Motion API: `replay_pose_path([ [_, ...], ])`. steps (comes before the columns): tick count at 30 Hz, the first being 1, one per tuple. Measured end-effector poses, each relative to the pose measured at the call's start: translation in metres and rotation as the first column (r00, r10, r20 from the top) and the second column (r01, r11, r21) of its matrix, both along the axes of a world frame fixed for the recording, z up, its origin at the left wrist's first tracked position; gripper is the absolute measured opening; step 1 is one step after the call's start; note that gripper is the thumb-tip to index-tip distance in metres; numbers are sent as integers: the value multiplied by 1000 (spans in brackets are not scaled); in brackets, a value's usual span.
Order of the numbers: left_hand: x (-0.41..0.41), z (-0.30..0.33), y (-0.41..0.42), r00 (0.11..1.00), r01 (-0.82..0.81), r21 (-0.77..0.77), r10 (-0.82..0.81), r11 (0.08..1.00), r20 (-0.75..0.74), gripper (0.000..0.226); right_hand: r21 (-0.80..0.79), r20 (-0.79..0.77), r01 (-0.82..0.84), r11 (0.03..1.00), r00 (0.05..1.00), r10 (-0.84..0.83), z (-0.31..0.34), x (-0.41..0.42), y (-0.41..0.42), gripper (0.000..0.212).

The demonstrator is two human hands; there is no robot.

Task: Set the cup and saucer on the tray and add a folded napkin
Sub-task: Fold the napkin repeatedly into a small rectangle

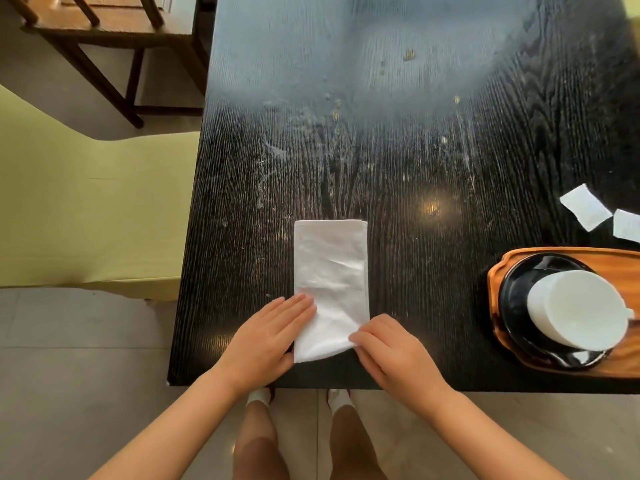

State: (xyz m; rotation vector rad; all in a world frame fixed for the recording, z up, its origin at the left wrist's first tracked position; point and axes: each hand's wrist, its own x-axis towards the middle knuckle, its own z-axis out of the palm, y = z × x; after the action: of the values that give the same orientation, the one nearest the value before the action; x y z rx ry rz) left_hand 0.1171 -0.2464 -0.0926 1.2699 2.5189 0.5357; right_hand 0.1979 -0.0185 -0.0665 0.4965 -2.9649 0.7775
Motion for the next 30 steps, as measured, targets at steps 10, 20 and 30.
replay_pose_path([
  [10, -7, -2, 13, 988, -155, 121, 157, 981, -8, 37, -19, 53, 69, 997, 996, -68, -7, 4, 19, 45],
  [20, -20, 0, 6, 994, -61, 146, 73, 987, -79, 34, -18, -35, 117, 993, 992, -118, -22, -41, 22, 20],
  [30, -17, 6, 57, 615, -788, 276, 730, 551, 297, 33, -303, 263, 727, 616, 685, -680, -18, -48, -21, 30],
])
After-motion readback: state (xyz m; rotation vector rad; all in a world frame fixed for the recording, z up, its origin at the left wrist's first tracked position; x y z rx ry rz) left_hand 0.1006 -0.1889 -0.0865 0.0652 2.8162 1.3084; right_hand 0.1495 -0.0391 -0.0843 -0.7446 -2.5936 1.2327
